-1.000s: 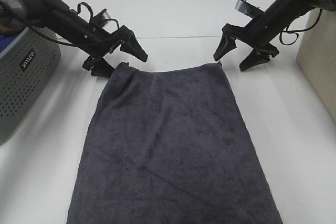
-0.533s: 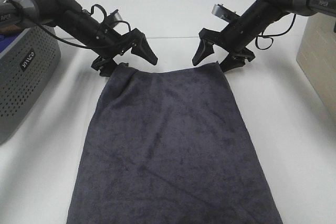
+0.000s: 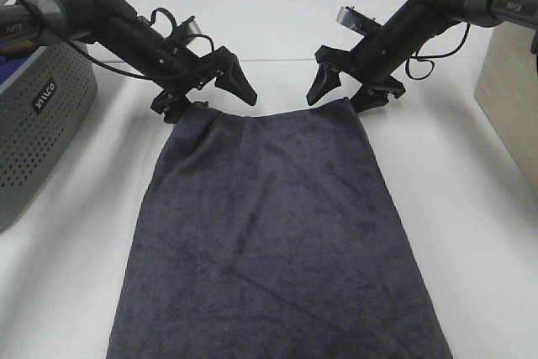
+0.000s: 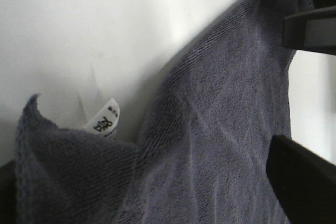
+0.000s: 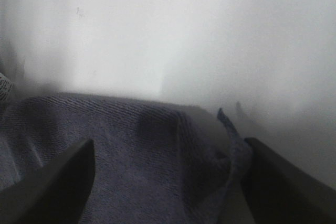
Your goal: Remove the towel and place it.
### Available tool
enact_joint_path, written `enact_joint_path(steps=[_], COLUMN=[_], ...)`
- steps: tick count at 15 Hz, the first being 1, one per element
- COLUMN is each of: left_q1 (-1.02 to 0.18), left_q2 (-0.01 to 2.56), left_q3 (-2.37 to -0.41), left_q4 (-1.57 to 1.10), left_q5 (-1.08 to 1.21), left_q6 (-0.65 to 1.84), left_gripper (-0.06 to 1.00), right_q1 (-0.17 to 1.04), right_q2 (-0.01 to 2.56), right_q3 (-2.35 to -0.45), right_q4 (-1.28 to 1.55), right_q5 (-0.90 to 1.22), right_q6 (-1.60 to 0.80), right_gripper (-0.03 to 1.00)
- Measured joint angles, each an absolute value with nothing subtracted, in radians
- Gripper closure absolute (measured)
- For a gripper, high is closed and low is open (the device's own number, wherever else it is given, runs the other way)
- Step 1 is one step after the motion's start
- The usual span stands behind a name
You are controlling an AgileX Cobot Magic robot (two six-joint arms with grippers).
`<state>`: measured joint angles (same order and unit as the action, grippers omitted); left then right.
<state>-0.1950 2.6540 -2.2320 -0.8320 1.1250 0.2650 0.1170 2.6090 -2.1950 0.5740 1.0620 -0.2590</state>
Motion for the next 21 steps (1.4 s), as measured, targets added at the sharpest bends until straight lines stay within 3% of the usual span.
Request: enact_joint_path(steps=[7,10,12,14,17,18,20,21], left_q1=[-0.196,-0.199,-0.199,-0.199,-0.199,-0.199,-0.199,-0.199], left_q2=[2.654,2.651,2.653,2.662,2.672,2.673,2.673,2.673], left_q3=[-2.232,-2.232,-2.232,-2.231,-2.229,-2.227,-2.227,-2.227], left_q4=[-0.829,-0.810,-0.787,-0.768,-0.754,-0.752,-0.749,-0.746], left_q5=[1.124,1.119,1.105,1.082,1.067,1.062,1.046,1.035], left_q6=[0.266,0.266,0.266,0.266,0.266,0.266,0.267,0.283], left_gripper=[-0.03,0.02,0.19,0.44,0.79,0.86,0.89,0.89], right_q1=[0.117,0.117,0.117,0.117,0.117,0.117,0.117,0.117], right_q2=[2.609,2.615,2.619,2.620,2.620,2.620,2.620,2.620], right_q3=[-2.195,-2.195,-2.195,-2.194,-2.194,-2.194,-2.194,-2.194], right_q4=[0.573,0.565,0.565,0.567,0.573,0.573,0.573,0.573], right_q5=[1.052,1.046,1.044,1.044,1.044,1.044,1.044,1.044], right_q6=[-0.259,-0.258,-0.258,-0.258,-0.258,-0.258,-0.258,-0.258], right_gripper=[0.24,0.35,0.50,0.65,0.73,0.75,0.84,0.96])
